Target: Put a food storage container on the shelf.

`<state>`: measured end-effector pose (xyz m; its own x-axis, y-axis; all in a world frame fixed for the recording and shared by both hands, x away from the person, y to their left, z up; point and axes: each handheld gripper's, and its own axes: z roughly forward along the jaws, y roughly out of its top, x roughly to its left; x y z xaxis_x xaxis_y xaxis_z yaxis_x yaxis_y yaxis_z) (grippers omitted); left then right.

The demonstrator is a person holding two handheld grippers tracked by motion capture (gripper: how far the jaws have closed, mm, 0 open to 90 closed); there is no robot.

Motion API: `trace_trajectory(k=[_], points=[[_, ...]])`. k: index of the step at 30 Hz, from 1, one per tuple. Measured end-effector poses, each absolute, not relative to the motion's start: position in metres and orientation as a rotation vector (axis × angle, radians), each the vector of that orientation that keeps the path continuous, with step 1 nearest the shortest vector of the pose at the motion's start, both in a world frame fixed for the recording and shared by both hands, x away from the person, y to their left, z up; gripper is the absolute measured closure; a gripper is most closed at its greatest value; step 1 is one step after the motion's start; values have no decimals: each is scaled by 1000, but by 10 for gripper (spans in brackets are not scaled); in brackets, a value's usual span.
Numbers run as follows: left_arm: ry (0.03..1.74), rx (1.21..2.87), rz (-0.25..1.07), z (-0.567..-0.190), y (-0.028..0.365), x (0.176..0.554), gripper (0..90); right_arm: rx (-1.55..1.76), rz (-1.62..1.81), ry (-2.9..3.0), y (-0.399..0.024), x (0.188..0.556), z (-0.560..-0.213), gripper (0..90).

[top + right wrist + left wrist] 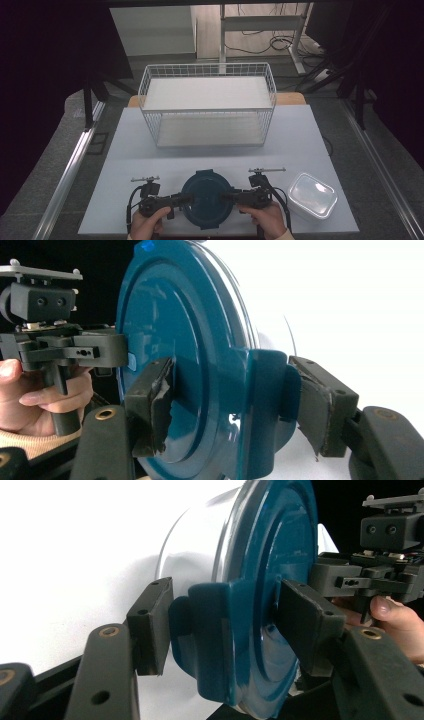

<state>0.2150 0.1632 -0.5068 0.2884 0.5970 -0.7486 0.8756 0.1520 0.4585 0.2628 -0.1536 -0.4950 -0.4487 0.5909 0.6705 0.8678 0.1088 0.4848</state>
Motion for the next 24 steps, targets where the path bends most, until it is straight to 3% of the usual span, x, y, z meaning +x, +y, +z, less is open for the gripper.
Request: trace_trajectory(k=[24], points=[[1353,1551,-223,-458,169,226,416,-1396,-1354,-2086,-149,267,-462,365]])
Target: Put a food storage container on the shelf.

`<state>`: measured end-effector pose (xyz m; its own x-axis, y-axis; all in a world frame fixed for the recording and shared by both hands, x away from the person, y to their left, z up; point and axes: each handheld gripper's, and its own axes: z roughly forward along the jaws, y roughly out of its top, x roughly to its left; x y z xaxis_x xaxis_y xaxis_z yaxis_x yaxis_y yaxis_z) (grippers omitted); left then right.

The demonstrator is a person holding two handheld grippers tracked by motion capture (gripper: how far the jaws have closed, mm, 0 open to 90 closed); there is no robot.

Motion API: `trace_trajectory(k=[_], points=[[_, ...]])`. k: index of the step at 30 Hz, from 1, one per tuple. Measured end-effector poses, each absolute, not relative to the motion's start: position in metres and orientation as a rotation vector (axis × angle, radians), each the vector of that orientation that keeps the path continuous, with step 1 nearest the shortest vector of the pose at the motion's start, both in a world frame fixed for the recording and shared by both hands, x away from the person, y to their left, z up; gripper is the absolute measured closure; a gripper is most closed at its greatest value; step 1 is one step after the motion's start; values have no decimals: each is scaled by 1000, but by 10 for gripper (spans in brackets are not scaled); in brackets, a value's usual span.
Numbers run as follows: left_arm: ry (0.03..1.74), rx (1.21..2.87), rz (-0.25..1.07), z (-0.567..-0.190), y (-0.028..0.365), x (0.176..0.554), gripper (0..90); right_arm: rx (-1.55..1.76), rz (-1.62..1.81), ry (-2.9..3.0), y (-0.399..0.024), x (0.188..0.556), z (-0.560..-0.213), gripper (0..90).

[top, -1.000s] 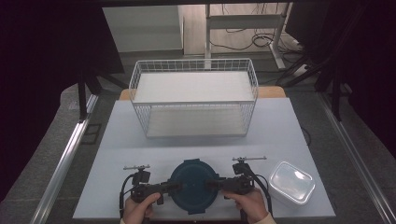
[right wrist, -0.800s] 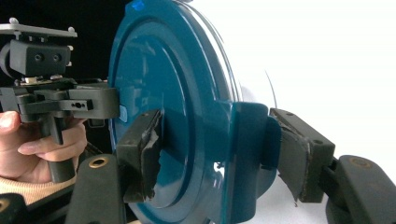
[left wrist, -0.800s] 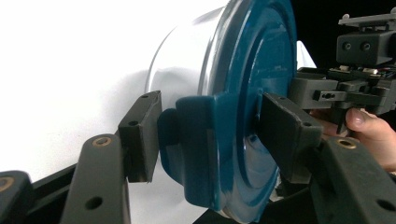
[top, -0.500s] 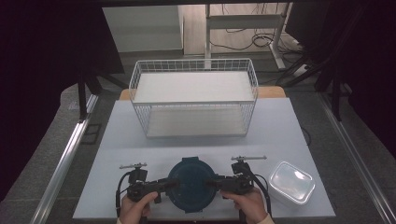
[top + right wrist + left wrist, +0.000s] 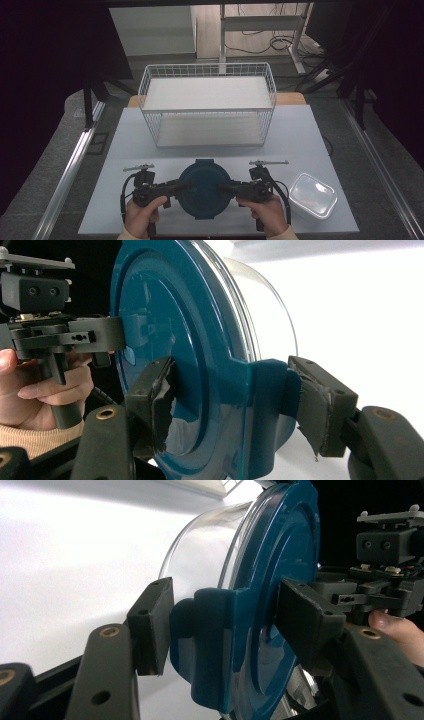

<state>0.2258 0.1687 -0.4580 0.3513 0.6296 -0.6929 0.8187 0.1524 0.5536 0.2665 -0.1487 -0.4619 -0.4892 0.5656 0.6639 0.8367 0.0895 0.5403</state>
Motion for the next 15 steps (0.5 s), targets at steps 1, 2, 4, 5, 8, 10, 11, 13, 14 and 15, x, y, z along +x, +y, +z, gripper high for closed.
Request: trace_trajectory(k=[1,2,4,5,8,10,11,13,14,15], points=[[1351,1555,-223,-455,170,228,417,-1396,-1360,-2087,-148,268,-460,365],[1348,1556,-222,-452,171,229,417,-1395,-1366,-2088,-148,269,-457,365],[1344,1557,-220,-446,173,232,417,-1390,-1373,-2093,-146,272,-451,365],[1344,1557,-220,-446,173,232,418,-1389,-1376,-2094,-145,273,-448,366],[1333,1551,-209,-436,177,236,418,-1384,-1385,-2104,-142,277,-439,365],[1331,1549,-210,-433,178,237,418,-1382,-1391,-2110,-141,278,-436,366],[1328,1548,-208,-431,178,238,418,-1376,-1400,-2122,-139,279,-430,366],[1324,1548,-203,-426,179,239,418,-1370,-1411,-2126,-138,281,-425,365],[1321,1553,-196,-421,180,241,419,-1368,-1411,-2125,-138,282,-423,366],[1321,1553,-196,-421,180,241,419,-1364,-1415,-2124,-138,283,-422,366]])
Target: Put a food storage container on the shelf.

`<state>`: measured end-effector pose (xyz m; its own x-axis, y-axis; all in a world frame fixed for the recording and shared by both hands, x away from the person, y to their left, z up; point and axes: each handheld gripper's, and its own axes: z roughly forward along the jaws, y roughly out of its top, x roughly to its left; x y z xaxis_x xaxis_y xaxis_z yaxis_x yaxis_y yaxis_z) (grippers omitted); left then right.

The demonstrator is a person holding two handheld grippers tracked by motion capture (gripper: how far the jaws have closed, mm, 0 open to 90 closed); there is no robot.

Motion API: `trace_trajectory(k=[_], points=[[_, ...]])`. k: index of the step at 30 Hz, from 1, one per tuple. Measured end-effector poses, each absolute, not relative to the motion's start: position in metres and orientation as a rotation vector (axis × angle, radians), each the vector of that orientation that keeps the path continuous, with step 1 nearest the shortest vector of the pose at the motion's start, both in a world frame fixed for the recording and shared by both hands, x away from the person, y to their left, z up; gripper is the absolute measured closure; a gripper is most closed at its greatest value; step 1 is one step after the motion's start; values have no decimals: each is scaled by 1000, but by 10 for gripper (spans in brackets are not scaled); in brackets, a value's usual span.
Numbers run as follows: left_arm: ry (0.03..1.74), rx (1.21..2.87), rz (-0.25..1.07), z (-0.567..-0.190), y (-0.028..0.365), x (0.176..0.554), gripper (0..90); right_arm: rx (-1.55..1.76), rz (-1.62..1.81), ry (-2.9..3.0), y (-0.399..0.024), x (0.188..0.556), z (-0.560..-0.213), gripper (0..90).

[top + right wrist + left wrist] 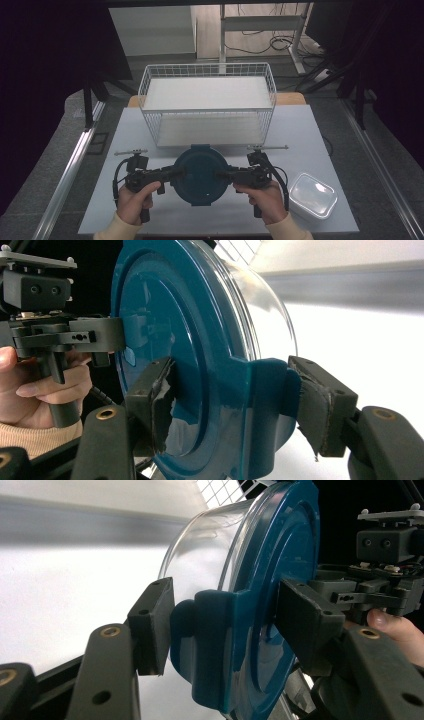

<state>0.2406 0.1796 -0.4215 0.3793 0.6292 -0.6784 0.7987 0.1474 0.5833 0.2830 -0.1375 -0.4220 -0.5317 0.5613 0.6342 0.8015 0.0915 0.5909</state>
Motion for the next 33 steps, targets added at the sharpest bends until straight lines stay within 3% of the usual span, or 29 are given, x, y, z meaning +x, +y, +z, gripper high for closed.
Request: trace_trajectory(k=[33], points=[[1231,1579,-219,-337,179,302,420,-1363,-1455,-2232,-138,332,-322,363]])
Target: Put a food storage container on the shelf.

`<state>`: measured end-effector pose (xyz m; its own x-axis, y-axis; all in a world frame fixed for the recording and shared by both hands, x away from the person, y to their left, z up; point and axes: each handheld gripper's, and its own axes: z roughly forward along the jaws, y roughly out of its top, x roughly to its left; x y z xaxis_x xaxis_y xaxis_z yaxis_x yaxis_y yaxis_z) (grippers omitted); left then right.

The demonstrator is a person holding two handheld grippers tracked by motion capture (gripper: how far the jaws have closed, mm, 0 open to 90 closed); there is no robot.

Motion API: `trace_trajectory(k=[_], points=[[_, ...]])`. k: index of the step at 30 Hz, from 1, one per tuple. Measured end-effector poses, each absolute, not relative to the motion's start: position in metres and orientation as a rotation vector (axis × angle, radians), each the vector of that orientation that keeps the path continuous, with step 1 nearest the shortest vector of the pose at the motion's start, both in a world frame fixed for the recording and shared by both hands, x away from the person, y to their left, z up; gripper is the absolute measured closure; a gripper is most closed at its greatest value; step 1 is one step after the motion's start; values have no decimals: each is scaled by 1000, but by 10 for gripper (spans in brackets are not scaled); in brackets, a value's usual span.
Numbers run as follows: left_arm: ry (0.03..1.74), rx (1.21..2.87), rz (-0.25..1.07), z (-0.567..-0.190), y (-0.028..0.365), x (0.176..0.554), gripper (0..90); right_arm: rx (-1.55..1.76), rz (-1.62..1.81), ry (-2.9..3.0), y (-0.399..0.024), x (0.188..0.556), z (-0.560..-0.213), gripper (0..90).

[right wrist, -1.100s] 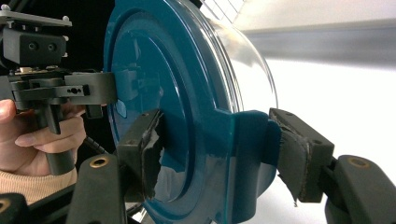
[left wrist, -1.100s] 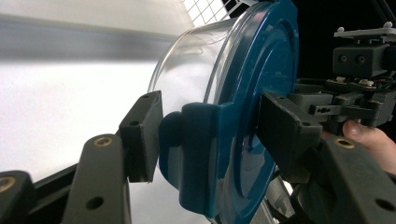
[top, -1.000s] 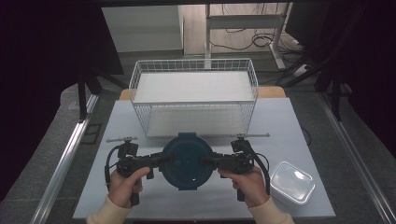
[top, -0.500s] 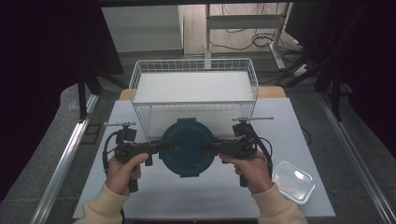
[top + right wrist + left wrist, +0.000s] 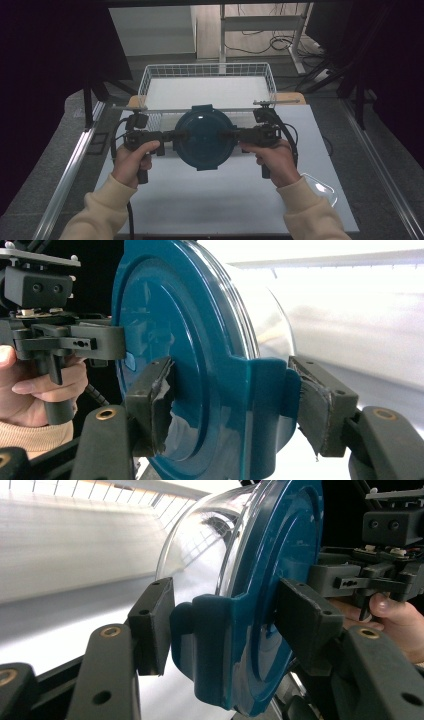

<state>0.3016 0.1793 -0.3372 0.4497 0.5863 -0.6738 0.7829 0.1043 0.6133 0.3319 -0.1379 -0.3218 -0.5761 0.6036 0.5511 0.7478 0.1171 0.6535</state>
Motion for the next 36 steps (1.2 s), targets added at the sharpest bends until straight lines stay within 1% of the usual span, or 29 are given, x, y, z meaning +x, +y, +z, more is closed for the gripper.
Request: trace_trajectory(k=[15,24,36], points=[[1211,1578,-246,-311,183,339,425,-1373,-1448,-2246,-137,367,-289,366],[1203,1583,-259,-298,183,362,427,-1385,-1467,-2226,-140,383,-279,375],[1189,1588,-244,-281,181,380,429,-1382,-1503,-2209,-143,400,-266,376]])
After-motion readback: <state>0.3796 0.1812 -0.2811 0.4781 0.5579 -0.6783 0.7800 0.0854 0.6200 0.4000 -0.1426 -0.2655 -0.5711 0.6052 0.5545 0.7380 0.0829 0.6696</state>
